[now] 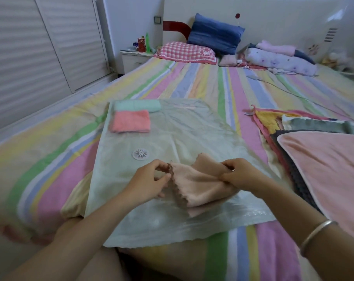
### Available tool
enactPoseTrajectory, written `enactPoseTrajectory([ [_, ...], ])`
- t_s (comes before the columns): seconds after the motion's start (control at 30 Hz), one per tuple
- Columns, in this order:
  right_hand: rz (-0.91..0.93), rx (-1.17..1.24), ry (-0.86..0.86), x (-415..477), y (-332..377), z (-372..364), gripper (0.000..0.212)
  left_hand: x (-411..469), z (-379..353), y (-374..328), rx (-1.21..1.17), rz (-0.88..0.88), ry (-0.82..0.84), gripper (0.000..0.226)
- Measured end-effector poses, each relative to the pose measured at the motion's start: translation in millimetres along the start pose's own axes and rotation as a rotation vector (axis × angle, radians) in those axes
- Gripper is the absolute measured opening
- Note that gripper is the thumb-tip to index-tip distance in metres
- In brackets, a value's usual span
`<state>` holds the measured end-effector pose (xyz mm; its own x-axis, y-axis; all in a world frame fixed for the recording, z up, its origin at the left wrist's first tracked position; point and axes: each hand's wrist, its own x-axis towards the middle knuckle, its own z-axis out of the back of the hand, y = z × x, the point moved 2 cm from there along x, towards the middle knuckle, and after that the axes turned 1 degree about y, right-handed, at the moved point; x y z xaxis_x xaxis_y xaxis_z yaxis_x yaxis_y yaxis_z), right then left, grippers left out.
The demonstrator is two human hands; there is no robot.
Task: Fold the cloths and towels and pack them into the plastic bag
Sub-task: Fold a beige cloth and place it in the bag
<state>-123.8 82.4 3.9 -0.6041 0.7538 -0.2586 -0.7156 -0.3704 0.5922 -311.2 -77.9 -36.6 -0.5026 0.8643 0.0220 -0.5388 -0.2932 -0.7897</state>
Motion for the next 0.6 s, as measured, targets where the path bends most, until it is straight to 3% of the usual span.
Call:
enactPoseTrajectory([
  [0.1, 0.012, -0.205, -0.068, -1, 6, 10, 0.039, -18, 9, -3, 0.099, -0.101, 0.006, 0.013],
  [0.2, 0.145, -0.414, -0.078, -12, 28, -2, 0.057, -35, 14, 1, 0.177, -0.161, 0.03, 0.016],
  [0.37, 0.384, -0.598, -0.196, -37, 60, -49, 0.053, -60, 12, 4, 0.2, -0.261, 0.007, 0.015],
  [0.43, 0.374, -0.655, -0.189, -39, 63, -62, 0.049, -67, 7, 4, 0.254, -0.28, 0.05, 0.015],
  [0.53, 0.314, -0.826, -0.101, -42, 63, -78, 0.038, -72, 2, 8, 0.388, -0.286, 0.169, 0.037],
  [0.6, 0.202, -0.841, -0.115, -41, 58, -84, 0.061, -73, 2, 12, 0.449, -0.297, 0.24, 0.055],
])
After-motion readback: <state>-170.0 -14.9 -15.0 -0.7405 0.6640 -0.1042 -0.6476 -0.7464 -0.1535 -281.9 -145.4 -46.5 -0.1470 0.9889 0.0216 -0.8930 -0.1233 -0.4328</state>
